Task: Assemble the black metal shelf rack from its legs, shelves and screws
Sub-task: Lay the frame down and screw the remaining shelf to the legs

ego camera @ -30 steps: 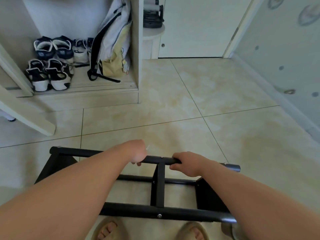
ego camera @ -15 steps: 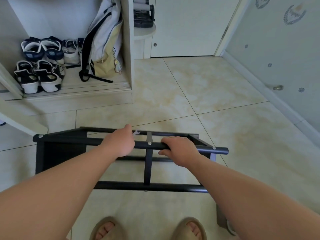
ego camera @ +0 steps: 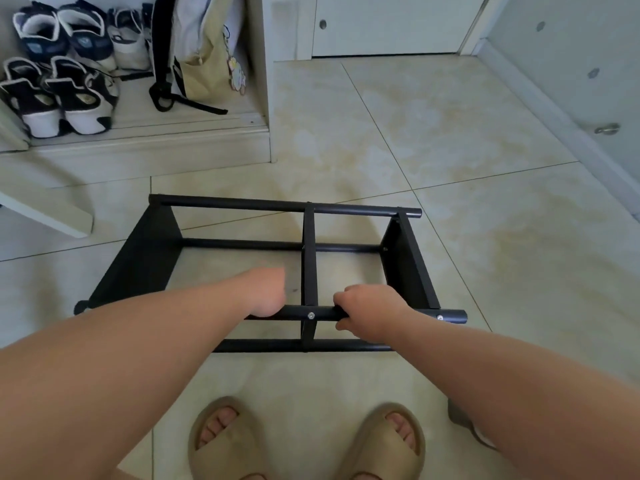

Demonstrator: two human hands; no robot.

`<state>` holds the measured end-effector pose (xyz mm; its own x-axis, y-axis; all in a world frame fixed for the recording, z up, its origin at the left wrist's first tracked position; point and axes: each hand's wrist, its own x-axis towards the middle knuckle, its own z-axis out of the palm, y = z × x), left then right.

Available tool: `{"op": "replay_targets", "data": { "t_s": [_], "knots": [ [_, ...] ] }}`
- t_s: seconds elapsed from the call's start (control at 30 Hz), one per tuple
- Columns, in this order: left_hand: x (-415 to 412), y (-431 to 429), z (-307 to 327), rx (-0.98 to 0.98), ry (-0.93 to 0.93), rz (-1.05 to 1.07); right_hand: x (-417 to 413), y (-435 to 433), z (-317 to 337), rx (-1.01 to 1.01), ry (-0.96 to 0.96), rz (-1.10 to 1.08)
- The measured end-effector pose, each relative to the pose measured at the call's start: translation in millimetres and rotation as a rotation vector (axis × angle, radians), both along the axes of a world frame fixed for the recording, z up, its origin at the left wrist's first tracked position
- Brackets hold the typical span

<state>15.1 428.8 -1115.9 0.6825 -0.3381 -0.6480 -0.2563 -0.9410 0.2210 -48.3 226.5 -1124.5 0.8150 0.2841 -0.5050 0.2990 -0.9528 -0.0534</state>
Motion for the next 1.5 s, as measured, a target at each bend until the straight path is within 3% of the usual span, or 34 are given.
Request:
{"op": "replay_targets", "data": {
  "t_s": [0.37,0.6,0.87,1.1,1.3,1.5],
  "knots": [
    [-14,-11,-86,0.019,0.159,-0.063,-14,-7,-65,-0.055,0.134,0.123],
    [13,-13,-98,-0.029,0.266,-0.026,-4,-11,-69,0.061,-0.089,0.099],
    [18,19,-121,-0.415,0.431,0.252,3,-7,-92,0.065,-0.173,0.234],
    [7,19,-135,-0.533,0.460,0.258,3,-9,-101,0.135,-0.252,0.290],
    [-1,4,-133,-0.736,0.633,0.562,3,-9,-104,0.178,-0.273,0.295],
    [1,7,-129,-0.809,0.728,0.684,3,-9,-105,0.182,-0.284,0.303]
  ]
}}
